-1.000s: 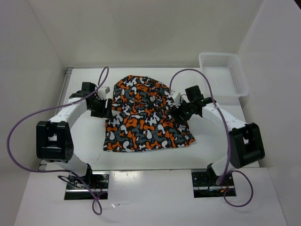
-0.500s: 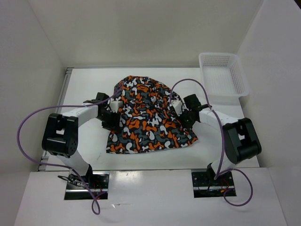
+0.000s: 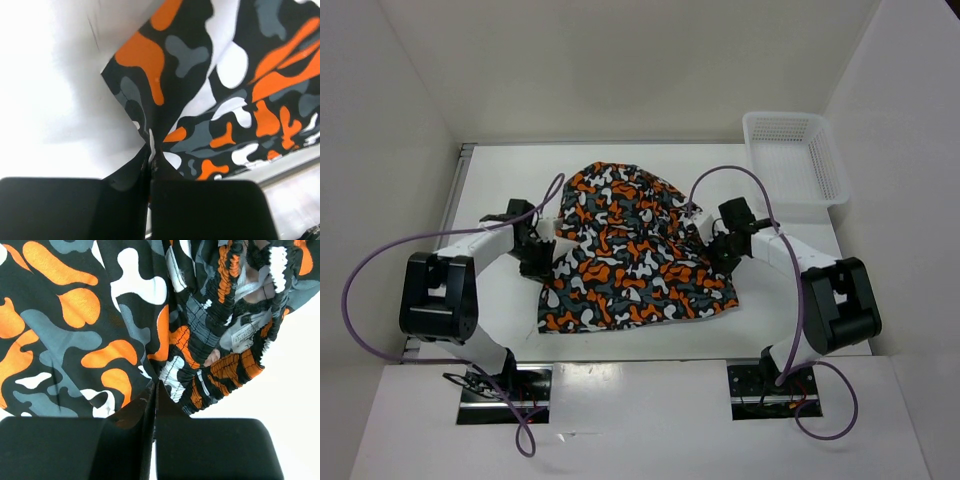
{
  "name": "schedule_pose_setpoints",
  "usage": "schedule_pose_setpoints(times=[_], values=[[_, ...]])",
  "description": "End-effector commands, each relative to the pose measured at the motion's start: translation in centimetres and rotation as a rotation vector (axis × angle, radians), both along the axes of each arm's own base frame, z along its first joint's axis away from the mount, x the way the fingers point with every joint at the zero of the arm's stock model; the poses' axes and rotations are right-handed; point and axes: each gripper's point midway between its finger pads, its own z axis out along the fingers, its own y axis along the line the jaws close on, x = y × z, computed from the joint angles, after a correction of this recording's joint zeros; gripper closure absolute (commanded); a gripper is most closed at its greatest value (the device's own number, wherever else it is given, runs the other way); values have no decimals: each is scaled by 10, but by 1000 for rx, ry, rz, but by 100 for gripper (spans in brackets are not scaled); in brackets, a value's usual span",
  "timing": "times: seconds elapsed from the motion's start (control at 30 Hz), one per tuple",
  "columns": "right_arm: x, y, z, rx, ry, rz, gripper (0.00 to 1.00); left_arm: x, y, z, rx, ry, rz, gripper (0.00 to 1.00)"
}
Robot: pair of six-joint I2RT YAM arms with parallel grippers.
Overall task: Fold and stack the shorts
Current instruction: Flatten the shorts out
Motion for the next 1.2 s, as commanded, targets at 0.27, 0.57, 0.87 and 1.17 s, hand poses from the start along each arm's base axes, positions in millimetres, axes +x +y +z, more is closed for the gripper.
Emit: schedule_pose_setpoints(times=[0.27, 0.57, 0.87, 1.17], values=[[31, 28, 82, 163, -127, 12, 27, -5, -19, 43, -63, -73, -56, 50], [100, 115, 139, 366, -324, -55, 25, 128, -15, 94, -187, -415, -19, 27], [138, 117, 83, 296, -299, -133, 26, 165, -9, 34, -107, -346, 0, 25], [123, 125, 66, 293, -251, -103, 29, 174, -8, 10, -99, -320, 4, 25]])
